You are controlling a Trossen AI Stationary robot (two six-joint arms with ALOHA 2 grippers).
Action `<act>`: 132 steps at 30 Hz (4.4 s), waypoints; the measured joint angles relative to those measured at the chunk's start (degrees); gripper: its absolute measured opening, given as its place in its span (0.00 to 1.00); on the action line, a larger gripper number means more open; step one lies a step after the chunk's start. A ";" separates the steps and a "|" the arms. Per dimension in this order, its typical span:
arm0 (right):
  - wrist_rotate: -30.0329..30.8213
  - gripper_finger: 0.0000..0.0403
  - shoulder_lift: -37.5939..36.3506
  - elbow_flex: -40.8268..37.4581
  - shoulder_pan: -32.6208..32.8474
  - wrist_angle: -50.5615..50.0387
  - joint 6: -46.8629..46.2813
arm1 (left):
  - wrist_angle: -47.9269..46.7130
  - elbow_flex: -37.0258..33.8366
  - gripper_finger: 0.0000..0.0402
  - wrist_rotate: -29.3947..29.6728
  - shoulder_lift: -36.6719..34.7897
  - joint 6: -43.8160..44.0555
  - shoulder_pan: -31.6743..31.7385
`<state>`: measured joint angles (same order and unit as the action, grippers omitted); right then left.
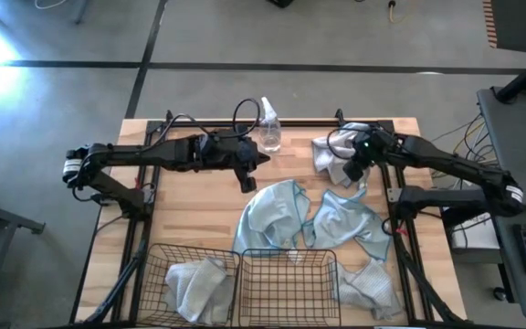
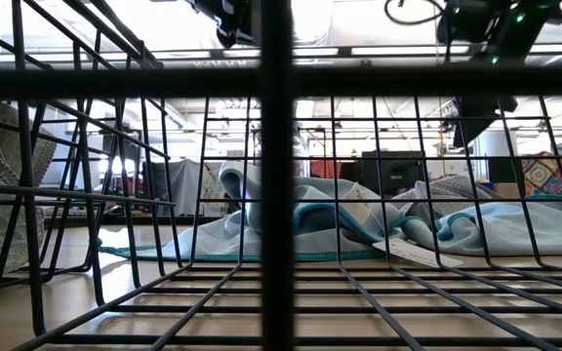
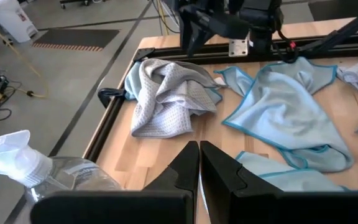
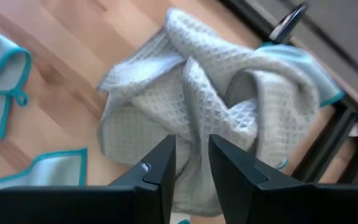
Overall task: Sort microfiber towel by color & place in baskets
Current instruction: Put the top gray microfiber towel into the left black wire basket
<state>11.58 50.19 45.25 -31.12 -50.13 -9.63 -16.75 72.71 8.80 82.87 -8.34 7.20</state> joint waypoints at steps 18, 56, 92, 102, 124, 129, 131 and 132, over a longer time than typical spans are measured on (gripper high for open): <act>-10.17 0.25 12.81 0.00 -4.54 0.13 2.61 | -1.40 0.00 0.00 0.11 -0.15 -0.85 0.94; -7.06 0.25 20.80 11.30 -9.31 -6.88 18.24 | -5.66 0.00 0.00 -0.44 -0.15 0.05 0.88; -1.03 0.14 31.03 8.24 -9.32 -4.46 18.60 | -5.62 0.00 0.00 -0.42 -0.15 1.35 0.88; -1.53 0.02 30.34 8.86 -9.32 -5.03 15.60 | -5.62 0.00 0.00 -0.42 -0.15 1.35 0.89; -25.49 0.02 21.46 25.40 -8.69 -6.73 3.19 | -6.59 0.63 0.00 -0.30 -0.55 4.68 1.34; -28.40 0.02 19.11 28.75 -6.89 -6.71 0.90 | -10.27 3.54 0.00 0.66 -0.63 4.91 1.69; -30.27 0.02 18.36 30.02 -5.87 -6.62 -0.18 | -12.29 5.13 0.00 2.89 -0.63 4.87 1.71; -30.96 0.02 18.04 30.62 -5.23 -6.60 -0.79 | -13.49 6.04 0.00 4.26 -0.63 4.83 1.71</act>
<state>-19.39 68.24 75.87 -36.36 -56.73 -10.42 -30.24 78.75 13.06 82.24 -3.51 8.91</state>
